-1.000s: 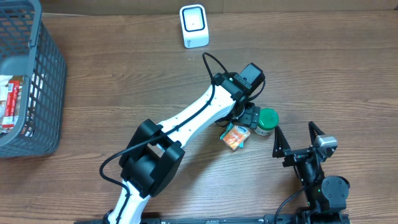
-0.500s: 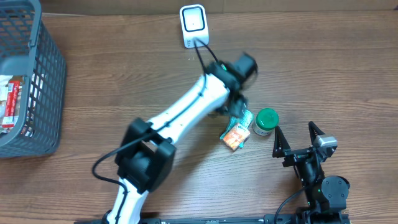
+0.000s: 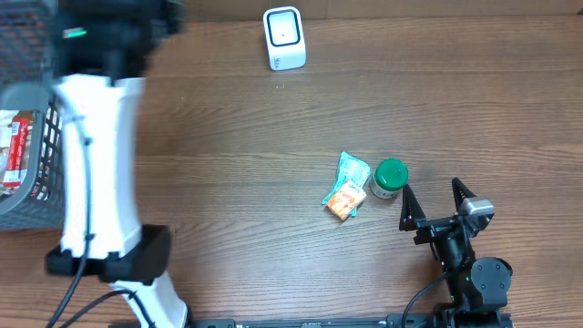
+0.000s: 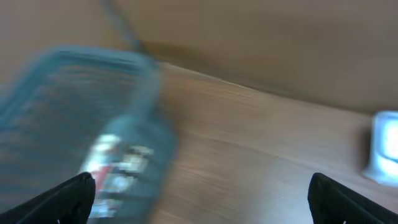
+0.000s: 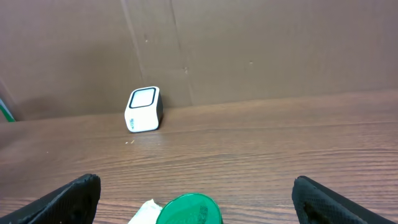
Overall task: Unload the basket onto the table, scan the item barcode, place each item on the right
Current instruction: 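Reach the left gripper into the basket and grasp the snack bag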
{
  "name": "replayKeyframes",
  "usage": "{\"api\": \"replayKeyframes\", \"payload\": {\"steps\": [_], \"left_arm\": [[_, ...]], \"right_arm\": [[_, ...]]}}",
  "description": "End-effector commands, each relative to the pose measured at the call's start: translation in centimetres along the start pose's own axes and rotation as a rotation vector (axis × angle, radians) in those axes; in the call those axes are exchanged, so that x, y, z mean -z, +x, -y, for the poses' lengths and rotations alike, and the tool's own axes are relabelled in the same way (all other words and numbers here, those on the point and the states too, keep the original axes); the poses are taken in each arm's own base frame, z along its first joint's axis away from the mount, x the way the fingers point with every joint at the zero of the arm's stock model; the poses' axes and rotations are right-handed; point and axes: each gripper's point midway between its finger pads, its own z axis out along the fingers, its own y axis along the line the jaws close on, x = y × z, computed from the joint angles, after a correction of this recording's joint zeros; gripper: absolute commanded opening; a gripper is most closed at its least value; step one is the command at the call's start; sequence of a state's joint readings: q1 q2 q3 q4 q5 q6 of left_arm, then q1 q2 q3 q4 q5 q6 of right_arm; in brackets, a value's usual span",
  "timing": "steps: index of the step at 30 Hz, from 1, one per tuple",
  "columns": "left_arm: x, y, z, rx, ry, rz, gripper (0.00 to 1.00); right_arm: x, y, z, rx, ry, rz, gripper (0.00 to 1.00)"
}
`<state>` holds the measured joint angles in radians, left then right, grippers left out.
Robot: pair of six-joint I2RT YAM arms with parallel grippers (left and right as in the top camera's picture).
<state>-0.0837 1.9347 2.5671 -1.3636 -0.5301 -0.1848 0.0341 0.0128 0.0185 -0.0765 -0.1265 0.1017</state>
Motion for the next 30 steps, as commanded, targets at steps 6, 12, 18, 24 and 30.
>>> {"api": "replayKeyframes", "payload": {"steps": [6,12,18,24,30], "left_arm": [[-5.6,3.0,-12.9,0.099,-0.161,-0.173,1.00],[-7.2,5.3,-20.1,0.259,-0.164,-0.234,1.00],[-10.0,9.8,-25.2,0.371,-0.180,-0.332,1.00],[-14.6,14.9,-25.2,0.347,-0.073,-0.431,1.00],[-19.3,20.1,-23.6,0.255,-0.009,-0.490,1.00]], "right_arm": [[0.0,0.2,0.1,-0.002,0.002,0.002,1.00],[0.0,0.2,0.1,-0.002,0.002,0.002,1.00],[0.0,0.2,0.1,-0.002,0.002,0.002,1.00],[0.0,0.2,0.1,-0.002,0.002,0.002,1.00],[0.0,0.2,0.1,-0.002,0.002,0.002,1.00]]}}
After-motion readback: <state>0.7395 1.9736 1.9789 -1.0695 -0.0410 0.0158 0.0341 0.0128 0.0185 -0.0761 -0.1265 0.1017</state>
